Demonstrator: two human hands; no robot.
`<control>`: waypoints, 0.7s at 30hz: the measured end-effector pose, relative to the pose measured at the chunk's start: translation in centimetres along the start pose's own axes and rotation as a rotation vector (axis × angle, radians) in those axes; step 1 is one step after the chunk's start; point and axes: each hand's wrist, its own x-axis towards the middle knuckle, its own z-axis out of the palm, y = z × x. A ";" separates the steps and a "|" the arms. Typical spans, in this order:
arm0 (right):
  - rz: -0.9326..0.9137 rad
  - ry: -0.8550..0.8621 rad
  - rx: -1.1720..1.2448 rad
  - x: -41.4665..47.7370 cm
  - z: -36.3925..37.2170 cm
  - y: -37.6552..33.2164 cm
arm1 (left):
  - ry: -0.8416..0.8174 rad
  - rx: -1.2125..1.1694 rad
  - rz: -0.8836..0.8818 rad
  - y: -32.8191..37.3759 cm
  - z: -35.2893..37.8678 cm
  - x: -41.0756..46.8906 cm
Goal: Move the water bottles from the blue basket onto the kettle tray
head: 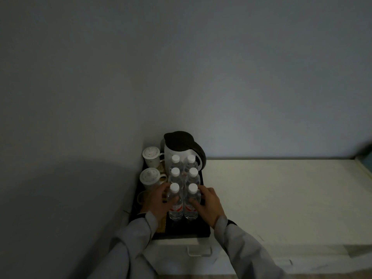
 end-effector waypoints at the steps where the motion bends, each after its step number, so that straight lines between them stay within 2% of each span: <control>1: -0.002 0.000 -0.001 0.0 0.0 0.1 | 0.000 0.006 0.001 0.0 0.0 0.0; 16: -0.014 -0.022 -0.015 0.4 -0.8 -0.7 | -0.063 0.097 -0.025 2.2 -1.4 0.4; 21: -0.090 -0.011 -0.049 0.7 -1.8 -1.0 | -0.058 0.161 -0.025 3.1 -2.0 1.3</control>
